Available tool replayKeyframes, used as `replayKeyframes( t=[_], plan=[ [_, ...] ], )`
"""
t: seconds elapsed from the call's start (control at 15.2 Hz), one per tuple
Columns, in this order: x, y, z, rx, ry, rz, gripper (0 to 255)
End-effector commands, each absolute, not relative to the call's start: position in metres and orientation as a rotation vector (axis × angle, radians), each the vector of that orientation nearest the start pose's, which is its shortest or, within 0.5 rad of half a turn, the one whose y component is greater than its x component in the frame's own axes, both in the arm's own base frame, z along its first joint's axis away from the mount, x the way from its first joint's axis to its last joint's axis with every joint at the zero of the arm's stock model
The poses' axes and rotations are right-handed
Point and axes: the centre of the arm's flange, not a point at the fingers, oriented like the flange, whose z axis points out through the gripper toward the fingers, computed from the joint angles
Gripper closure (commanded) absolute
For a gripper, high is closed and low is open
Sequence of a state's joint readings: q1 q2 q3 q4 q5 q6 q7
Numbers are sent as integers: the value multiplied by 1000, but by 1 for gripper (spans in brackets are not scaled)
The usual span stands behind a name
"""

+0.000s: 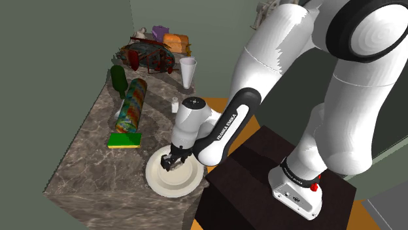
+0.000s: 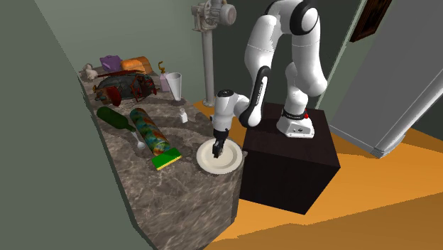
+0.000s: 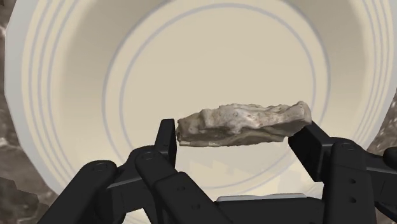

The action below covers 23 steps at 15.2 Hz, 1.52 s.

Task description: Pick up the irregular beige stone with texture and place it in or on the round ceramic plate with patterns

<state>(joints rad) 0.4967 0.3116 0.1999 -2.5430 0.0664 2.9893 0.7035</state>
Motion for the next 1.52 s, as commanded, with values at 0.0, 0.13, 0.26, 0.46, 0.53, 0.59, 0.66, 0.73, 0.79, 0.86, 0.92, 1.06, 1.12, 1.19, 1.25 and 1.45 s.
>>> replayKeyframes(
  t=[0.0,0.13,0.26,0.46,0.53,0.59,0.66,0.73,0.79,0.86,0.92,1.06,1.12,1.19,1.25,1.45],
  plan=[
    [357,299,172,-2990,130,-89,255],
    [357,299,172,-2990,130,-89,255],
    [357,299,172,-2990,130,-89,255],
    [358,299,172,-2990,130,-89,0],
    [358,299,172,-2990,130,-89,0],
    [358,299,172,-2990,130,-89,0],
    [357,299,172,-2990,130,-89,0],
    [357,297,185,-2990,130,-89,0],
    [356,295,198,-2990,130,-89,0],
    [355,294,211,-2990,130,-89,0],
    [354,292,221,-2990,130,-89,0],
    [354,292,221,-2990,130,-89,0],
    [354,292,221,-2990,130,-89,0],
    [354,292,221,-2990,130,-89,0],
    [354,292,221,-2990,130,-89,0],
    [354,292,221,-2990,130,-89,0]
  ],
)
